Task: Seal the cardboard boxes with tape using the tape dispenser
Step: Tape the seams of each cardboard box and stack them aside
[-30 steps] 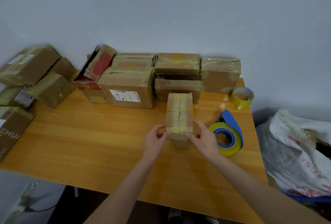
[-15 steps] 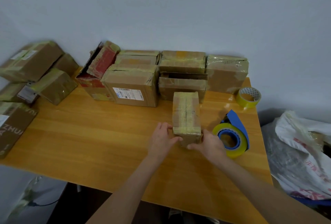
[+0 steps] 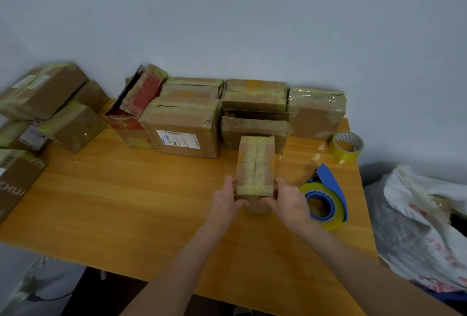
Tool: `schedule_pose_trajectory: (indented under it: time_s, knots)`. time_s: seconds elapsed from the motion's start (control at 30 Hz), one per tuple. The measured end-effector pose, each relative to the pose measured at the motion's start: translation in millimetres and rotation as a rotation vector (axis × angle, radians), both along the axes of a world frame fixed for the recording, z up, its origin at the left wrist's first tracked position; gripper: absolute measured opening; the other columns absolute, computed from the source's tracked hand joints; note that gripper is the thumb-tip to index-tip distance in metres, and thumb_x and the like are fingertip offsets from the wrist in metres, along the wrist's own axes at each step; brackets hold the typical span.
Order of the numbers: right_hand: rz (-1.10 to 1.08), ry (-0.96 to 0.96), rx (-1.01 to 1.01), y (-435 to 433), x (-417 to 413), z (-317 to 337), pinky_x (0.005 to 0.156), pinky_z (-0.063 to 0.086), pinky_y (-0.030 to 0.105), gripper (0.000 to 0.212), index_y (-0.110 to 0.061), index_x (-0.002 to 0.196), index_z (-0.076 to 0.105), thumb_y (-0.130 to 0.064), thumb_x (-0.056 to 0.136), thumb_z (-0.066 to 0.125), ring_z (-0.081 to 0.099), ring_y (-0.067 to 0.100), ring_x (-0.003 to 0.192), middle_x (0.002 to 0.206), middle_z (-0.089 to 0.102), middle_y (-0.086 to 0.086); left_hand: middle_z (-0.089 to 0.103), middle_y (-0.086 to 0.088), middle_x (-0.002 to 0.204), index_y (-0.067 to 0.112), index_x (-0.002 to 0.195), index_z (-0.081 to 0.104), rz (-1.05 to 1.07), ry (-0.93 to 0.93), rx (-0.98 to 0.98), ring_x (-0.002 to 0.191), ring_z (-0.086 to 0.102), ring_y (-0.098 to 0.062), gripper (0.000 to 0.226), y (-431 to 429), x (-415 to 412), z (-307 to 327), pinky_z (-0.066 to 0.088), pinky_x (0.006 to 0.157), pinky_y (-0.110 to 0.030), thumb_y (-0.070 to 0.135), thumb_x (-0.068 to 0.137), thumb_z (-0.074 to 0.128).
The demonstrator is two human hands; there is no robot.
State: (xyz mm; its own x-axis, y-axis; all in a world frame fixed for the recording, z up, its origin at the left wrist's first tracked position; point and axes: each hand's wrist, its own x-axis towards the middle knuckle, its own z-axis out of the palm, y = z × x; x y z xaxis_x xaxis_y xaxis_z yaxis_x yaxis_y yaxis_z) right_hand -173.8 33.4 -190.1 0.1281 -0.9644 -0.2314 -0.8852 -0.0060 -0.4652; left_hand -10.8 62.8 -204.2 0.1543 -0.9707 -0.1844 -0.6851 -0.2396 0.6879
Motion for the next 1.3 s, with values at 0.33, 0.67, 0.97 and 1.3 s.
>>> schedule_pose_trajectory:
  time_s: [0.33,0.67,0.97,1.3]
  knots:
    - [0.047,0.075,0.043,-9,3,9,0.076,0.055,0.037,0.051,-0.013,0.117,0.047,-0.047,0.085,0.068,0.066,0.028,0.098,0.108,0.067,0.008,0.063,-0.010,0.122,0.009,0.123,0.045,-0.001,0.018,0.037,0.103,0.064,-0.019,0.047,-4,-3,10,0.053,0.081,-0.024,0.023,0.086,0.070]
    - [0.280,-0.004,0.173,14,5,14,0.083,0.055,0.032,0.052,-0.022,0.134,0.045,-0.038,0.089,0.065,0.064,0.019,0.104,0.119,0.067,-0.003,0.020,-0.007,0.156,0.022,0.152,0.014,-0.117,-0.371,0.142,0.140,0.029,-0.027,0.104,-21,-5,36,0.037,0.109,-0.047,0.078,0.074,0.054]
    - [0.093,0.074,-0.133,-15,-53,37,0.100,0.043,0.034,0.068,-0.025,0.144,0.035,-0.048,0.087,0.065,0.041,0.022,0.126,0.139,0.040,0.000,-0.007,-0.001,0.161,0.031,0.153,-0.005,-0.711,-0.814,-0.023,0.148,-0.002,-0.022,0.097,-37,9,52,0.005,0.121,-0.046,0.049,0.085,0.062]
    - [0.152,0.124,0.100,-49,-40,33,0.106,0.042,0.044,0.104,-0.028,0.154,0.008,-0.062,0.076,0.068,0.037,0.031,0.136,0.159,0.013,0.002,0.022,-0.006,0.157,0.023,0.153,0.016,0.049,-0.060,-0.046,0.143,0.027,-0.025,0.075,-6,-13,29,0.037,0.107,-0.035,0.018,0.092,0.059]
